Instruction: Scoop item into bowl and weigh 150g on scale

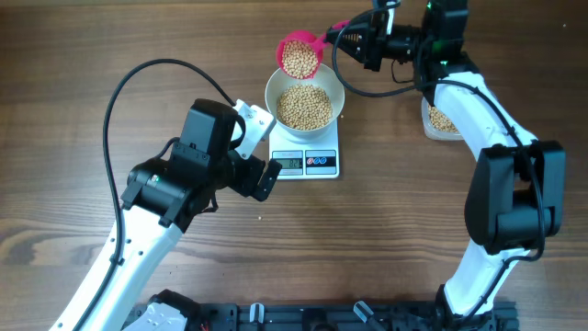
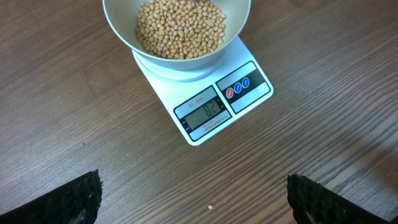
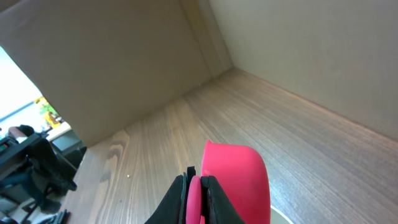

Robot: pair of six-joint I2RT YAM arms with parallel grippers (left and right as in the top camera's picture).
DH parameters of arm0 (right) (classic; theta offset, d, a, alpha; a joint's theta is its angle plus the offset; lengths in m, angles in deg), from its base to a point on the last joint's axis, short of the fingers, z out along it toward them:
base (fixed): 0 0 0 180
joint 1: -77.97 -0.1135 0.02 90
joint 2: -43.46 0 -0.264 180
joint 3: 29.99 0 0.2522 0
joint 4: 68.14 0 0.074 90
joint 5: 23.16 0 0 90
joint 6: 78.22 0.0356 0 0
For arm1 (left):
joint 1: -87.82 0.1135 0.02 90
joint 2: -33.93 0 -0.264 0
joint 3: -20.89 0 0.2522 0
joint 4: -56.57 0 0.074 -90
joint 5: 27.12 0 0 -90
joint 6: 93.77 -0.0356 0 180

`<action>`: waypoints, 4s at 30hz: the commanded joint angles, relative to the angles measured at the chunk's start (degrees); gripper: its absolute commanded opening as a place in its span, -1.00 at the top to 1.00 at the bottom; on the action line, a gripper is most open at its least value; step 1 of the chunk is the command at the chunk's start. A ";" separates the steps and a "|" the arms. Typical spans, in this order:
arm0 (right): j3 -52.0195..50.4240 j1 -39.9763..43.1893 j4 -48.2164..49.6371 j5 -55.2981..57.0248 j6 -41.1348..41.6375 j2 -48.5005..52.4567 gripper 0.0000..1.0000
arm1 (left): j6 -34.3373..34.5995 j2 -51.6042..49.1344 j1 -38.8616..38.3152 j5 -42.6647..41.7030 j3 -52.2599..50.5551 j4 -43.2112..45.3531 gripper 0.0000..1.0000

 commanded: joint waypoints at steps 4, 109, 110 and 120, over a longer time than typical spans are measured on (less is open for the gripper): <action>0.61 0.13 -2.32 -3.34 -9.44 0.44 0.91 | -1.14 0.11 0.37 -0.48 0.17 0.15 -1.00; 0.63 -6.29 -25.24 28.39 -52.87 -4.15 0.91 | -1.14 0.11 0.37 -0.48 0.17 0.15 -1.00; 0.63 -6.62 -26.69 28.52 -53.42 -4.15 0.91 | -1.14 0.11 0.37 -0.48 0.17 0.15 -1.00; 0.63 -6.97 -36.28 27.61 -50.05 -6.38 0.91 | -1.14 0.11 0.37 -0.48 0.17 0.15 -1.00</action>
